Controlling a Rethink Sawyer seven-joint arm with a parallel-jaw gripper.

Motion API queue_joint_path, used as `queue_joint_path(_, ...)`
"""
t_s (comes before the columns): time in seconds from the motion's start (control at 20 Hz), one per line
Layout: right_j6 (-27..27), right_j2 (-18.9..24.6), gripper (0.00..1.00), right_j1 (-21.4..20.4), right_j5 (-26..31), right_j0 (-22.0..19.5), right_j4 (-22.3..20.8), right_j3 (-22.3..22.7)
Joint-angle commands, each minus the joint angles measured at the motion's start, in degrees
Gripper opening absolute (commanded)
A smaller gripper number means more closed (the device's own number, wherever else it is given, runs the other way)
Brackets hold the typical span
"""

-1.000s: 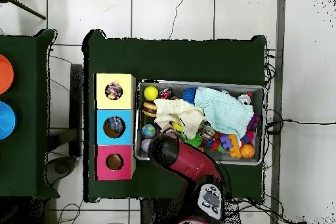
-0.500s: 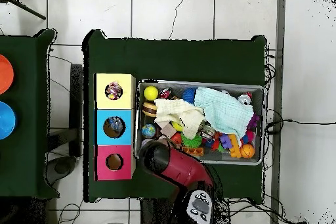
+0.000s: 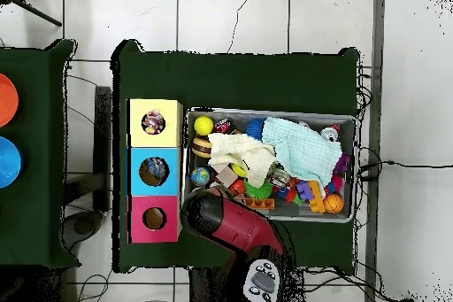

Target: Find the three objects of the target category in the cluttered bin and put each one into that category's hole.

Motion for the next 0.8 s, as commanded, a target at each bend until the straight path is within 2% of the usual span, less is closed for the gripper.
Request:
queue_joint_path(0.05, 10.37, 2.06, 1.00, 1.77, 2.33, -2.09, 1.78, -0.44)
queue_joint_path(0.55, 10.17, -2.15, 1.00, -0.13, 7.09, 0.68, 0.71, -0.60)
queue_joint_path(0.8, 10.18, -5.61, 1.00, -1.18, 10.55, 2.86, 0.00, -0.97)
